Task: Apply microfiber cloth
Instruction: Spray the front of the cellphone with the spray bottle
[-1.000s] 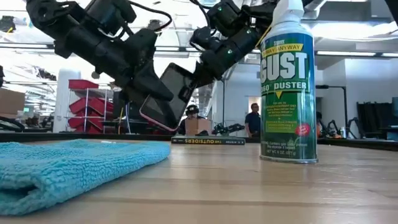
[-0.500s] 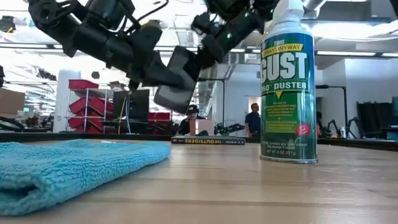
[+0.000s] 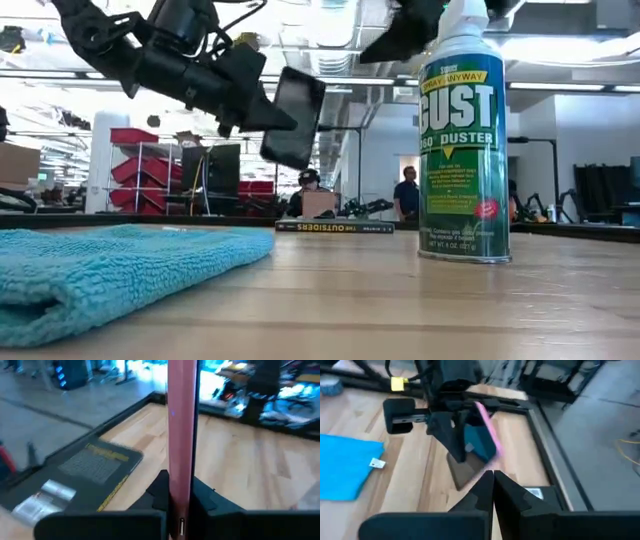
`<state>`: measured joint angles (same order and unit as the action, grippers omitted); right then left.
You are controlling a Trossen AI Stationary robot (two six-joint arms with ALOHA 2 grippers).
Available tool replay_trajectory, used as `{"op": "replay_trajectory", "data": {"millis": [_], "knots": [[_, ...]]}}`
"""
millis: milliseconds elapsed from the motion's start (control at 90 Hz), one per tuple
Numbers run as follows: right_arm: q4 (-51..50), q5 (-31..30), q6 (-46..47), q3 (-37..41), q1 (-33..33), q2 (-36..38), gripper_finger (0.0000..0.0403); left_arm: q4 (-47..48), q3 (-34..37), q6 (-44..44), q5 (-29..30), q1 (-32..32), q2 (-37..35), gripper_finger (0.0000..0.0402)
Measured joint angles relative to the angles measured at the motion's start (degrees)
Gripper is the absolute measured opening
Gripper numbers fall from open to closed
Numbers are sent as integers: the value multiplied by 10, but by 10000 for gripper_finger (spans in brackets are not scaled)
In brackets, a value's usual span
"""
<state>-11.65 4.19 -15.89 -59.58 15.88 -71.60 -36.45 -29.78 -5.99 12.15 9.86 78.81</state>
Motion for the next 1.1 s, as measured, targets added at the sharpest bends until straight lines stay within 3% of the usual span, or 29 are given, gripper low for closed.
{"op": "replay_trajectory", "data": {"millis": [211, 489, 733, 1100], "knots": [[14, -11, 62, 90, -16, 102, 0, -41, 0, 34, -96, 54, 0, 4], [13, -28, 102, 104, -82, 114, 0, -80, 0, 50, -227, 136, 0, 4], [-17, -38, 109, 80, -112, 120, 0, -76, -30, 84, -273, 158, 8, 4], [-101, -39, 119, 30, -155, 121, 0, -76, -127, 86, -319, 166, 152, 4]]}}
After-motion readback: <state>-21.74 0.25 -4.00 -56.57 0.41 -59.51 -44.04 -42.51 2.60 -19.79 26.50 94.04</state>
